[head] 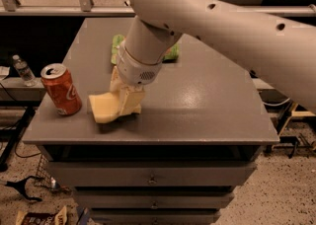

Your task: Move sponge near coke can

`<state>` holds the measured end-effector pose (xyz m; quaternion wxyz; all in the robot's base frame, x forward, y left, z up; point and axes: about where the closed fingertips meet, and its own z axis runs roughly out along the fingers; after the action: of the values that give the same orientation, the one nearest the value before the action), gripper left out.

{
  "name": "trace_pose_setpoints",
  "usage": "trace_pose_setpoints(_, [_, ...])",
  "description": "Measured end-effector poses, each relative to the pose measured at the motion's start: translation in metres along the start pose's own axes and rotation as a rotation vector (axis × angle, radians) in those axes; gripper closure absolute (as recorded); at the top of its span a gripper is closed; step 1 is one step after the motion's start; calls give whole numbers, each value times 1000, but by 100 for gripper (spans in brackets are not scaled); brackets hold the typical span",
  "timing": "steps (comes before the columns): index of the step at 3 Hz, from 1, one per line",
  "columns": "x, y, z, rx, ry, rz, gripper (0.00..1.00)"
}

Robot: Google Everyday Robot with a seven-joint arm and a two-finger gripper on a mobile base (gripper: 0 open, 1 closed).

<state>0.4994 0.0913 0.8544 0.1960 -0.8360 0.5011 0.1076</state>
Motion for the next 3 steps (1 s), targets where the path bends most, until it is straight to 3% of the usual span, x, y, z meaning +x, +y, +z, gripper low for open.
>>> trace_pose_setpoints(3, [-3, 1, 1, -2, 2, -7, 13])
